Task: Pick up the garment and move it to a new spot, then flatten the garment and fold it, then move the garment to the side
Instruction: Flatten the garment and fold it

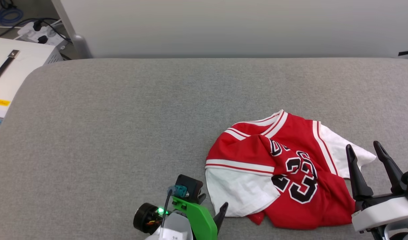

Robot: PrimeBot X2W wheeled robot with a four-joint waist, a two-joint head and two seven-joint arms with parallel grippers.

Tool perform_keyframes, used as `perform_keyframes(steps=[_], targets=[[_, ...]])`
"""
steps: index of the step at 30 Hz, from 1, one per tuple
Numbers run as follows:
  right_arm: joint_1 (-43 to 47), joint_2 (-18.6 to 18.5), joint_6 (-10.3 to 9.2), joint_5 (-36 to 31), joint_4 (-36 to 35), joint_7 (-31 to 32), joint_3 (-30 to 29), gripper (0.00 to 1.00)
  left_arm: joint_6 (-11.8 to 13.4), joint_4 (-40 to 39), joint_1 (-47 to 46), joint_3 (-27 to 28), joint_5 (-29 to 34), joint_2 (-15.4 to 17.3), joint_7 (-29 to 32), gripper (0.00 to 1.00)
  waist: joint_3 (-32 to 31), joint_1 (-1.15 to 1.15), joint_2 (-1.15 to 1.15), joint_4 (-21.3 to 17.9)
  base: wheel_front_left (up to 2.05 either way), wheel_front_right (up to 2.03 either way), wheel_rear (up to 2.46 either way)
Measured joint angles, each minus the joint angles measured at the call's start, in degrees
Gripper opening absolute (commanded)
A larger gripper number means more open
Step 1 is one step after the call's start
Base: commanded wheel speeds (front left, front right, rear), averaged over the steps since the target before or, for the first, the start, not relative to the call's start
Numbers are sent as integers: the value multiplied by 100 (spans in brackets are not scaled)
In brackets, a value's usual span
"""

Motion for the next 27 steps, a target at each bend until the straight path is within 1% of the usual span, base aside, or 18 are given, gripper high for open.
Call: perform_keyframes(steps=[2, 5, 7, 15, 20, 21, 22, 27], targets=[[-1, 42, 0, -1, -14, 11, 25, 100, 163, -77, -14, -40, 21, 27, 488, 100, 48, 0, 0, -62, 0, 0, 0], [-10, 32, 0, -41, -16, 60, 129, 100, 356, -71, -86, -62, 124, 67, 858, 100, 139, 0, 0, -150, 0, 0, 0], [-32, 26, 0, -54, -15, 66, 171, 100, 447, -20, -159, -73, 127, 62, 971, 100, 203, 0, 0, -210, 0, 0, 0], [-130, -27, 0, -144, -11, 57, 209, 100, 601, 560, -528, -115, 243, 42, 947, 100, 501, 0, 0, -434, 0, 0, 0], [-182, -34, 0, -168, -14, 42, 243, 100, 577, 896, -732, -186, 241, 20, 932, 100, 658, 0, 0, -525, 0, 0, 0], [-183, -42, 0, -187, -14, 42, 243, 100, 542, 956, -772, -205, 232, 21, 971, 42, 682, 0, 0, -539, 0, 0, 0], [-183, -46, 0, -192, -14, 42, 241, 100, 502, 990, -810, -218, 221, 22, 1004, 0, 701, 0, 0, -548, 0, 0, 0], [-185, -56, 0, -209, -10, 42, 166, 100, 386, 1107, -883, -220, 113, 18, 1027, 0, 704, 0, 0, -502, 0, 0, 0]])
